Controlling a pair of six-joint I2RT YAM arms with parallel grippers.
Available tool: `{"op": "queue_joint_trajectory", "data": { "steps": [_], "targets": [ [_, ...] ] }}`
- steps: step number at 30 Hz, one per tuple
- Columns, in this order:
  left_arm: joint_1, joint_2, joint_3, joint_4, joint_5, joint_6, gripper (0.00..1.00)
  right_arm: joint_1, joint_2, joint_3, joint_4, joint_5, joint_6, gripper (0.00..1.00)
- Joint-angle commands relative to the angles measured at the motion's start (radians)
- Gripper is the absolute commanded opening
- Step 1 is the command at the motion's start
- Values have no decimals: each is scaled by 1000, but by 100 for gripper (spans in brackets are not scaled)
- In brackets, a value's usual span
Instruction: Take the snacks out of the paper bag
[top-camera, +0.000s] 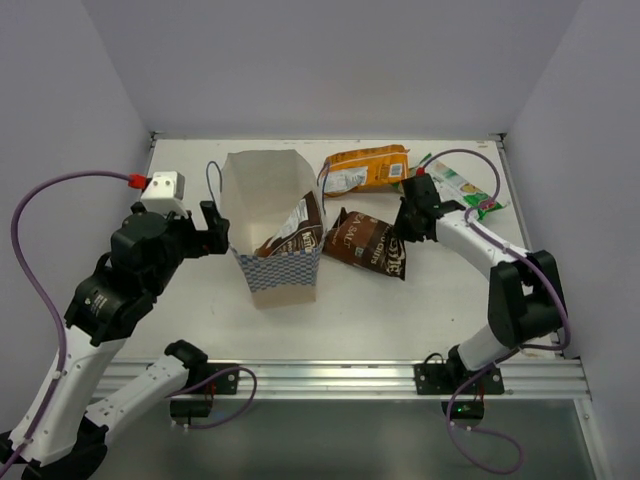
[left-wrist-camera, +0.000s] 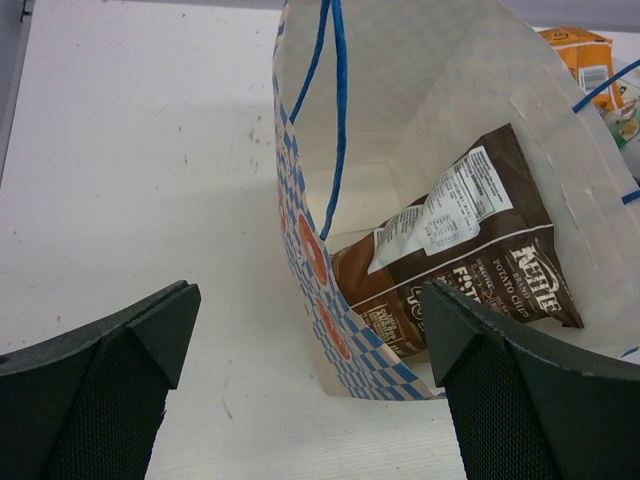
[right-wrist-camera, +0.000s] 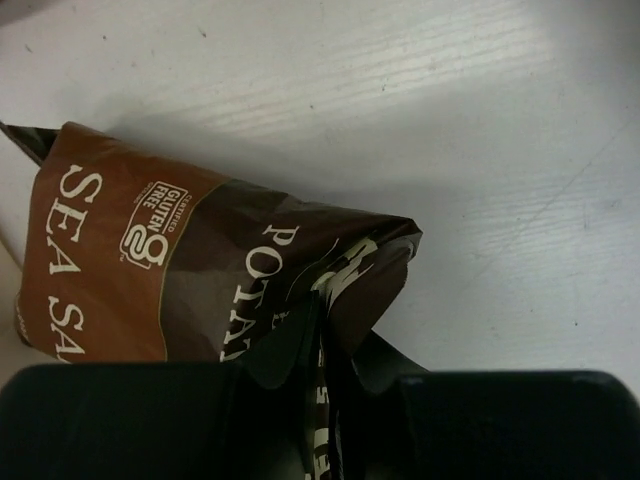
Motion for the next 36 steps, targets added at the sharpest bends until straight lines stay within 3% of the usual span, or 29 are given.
{"op": "queue_joint_trajectory", "data": {
  "steps": [1,6,11,14,17,21,27,32,36],
  "targets": [
    [1,1,14,-4,-5,0,100,-24,3,43,52,-43,6,15],
    [1,10,12,2,14,-8,100,-67,26,133,50,-41,-55,21],
    [-1,15,5,18,24,-14,100,-68,66,301,-61,-49,-118,59],
    [1,16,5,22,32,-17,100,-67,14,348,-111,-41,-149,76],
    [1,24,3,27,43,-19,100,-44,-94,423,-169,-38,-215,86],
    [1,56,-6,48,52,-28,100,95,-194,621,-288,5,-343,90],
    [1,136,2,79,67,-68,100,329,-176,957,-376,18,-420,91],
    [-1,182,-8,47,-3,-140,99,499,-124,1026,-336,-8,-448,91],
    [-1,187,-49,47,-25,-173,92,599,-37,1097,-353,-15,-443,92]
  ]
}}
